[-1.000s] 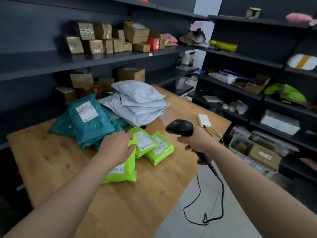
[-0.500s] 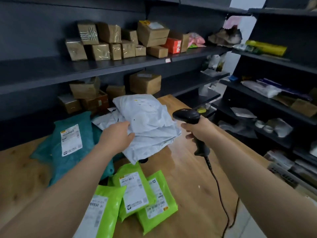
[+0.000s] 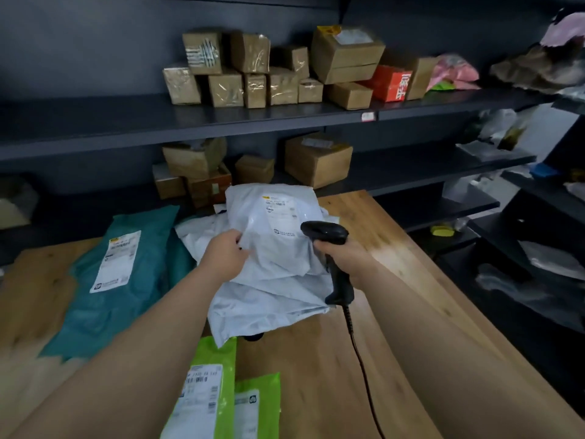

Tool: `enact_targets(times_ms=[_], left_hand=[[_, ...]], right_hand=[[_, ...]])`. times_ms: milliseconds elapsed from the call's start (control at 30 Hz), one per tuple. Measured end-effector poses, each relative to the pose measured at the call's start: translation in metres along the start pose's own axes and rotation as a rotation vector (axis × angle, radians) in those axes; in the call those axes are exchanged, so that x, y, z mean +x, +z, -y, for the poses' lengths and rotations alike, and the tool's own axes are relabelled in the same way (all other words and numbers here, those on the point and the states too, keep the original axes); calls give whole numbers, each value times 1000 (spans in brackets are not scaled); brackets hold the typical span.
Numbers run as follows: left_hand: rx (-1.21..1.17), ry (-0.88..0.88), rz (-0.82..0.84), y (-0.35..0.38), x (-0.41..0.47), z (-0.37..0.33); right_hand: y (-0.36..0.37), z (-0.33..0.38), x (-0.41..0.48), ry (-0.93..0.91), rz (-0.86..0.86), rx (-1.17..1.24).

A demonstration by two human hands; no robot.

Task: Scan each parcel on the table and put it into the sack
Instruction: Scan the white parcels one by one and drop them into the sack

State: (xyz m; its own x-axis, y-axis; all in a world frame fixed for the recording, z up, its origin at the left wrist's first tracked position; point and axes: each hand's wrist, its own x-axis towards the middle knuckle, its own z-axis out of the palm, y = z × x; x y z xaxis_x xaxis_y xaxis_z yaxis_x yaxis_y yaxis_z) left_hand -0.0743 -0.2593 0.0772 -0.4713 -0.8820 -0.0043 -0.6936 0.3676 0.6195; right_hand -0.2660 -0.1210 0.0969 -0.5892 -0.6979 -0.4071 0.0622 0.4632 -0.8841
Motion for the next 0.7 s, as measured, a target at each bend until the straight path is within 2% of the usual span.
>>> enact_targets(times_ms=[133, 267, 433, 500, 567, 633, 700], left_hand=[[-42, -6, -49, -2, -25, -5], [-72, 3, 25, -10, -76, -1], [-92, 11, 140, -9, -146, 5], [-96, -30, 135, 1, -168, 12], [-124, -146, 174, 13, -181, 22], [-364, -306, 155, 26, -185, 29], [-748, -454, 39, 33, -185, 24]], right_hand=[[-10, -8, -1, -7, 76, 73], [-28, -14, -20, -40, 158, 78], [-40, -23, -48, -111, 303, -36], [-38, -27, -58, -118, 362, -69], [-33, -35, -65, -106, 381, -84], [-29, -46, -71, -92, 385, -103], [-27, -56, -75, -77, 384, -107]])
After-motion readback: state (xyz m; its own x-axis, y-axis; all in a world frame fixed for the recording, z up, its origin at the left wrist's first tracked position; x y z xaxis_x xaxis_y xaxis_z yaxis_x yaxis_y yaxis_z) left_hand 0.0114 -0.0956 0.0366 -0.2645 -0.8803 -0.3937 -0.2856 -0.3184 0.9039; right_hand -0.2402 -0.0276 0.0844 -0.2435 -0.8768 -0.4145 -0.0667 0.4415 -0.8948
